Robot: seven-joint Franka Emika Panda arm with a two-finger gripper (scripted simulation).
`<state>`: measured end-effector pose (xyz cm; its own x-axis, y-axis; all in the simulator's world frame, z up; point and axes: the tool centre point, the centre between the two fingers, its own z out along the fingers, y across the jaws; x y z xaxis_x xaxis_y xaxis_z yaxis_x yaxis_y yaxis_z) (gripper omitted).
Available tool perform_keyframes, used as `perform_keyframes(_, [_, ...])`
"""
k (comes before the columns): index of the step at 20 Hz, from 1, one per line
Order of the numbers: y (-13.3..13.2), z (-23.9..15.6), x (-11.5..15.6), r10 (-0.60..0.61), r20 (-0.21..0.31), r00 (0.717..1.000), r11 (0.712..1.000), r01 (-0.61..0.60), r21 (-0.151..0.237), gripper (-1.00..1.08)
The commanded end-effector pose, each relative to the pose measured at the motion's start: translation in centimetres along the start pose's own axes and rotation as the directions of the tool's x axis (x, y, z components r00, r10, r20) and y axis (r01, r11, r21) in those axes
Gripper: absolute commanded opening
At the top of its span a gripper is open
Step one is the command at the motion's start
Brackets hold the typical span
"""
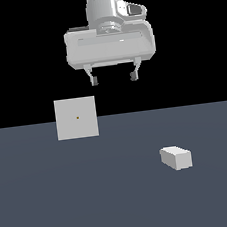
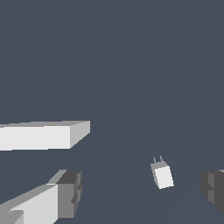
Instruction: Plug the charger into the wall socket.
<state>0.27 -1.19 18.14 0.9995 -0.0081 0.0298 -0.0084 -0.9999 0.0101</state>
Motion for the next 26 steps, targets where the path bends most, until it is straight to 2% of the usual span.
perform_keyframes(1, [0.0, 0.0, 0.0, 0.000, 0.000, 1.000, 1.000, 0.000, 0.000, 1.00])
perform_keyframes(13, [1.0, 1.3, -1.4, -0.028, -0.034, 0.999, 1.000, 0.028, 0.004, 1.00])
perform_keyframes(26, [4.3, 5.6, -5.2, -0.113, -0.141, 0.984, 0.993, 0.116, 0.011, 1.00])
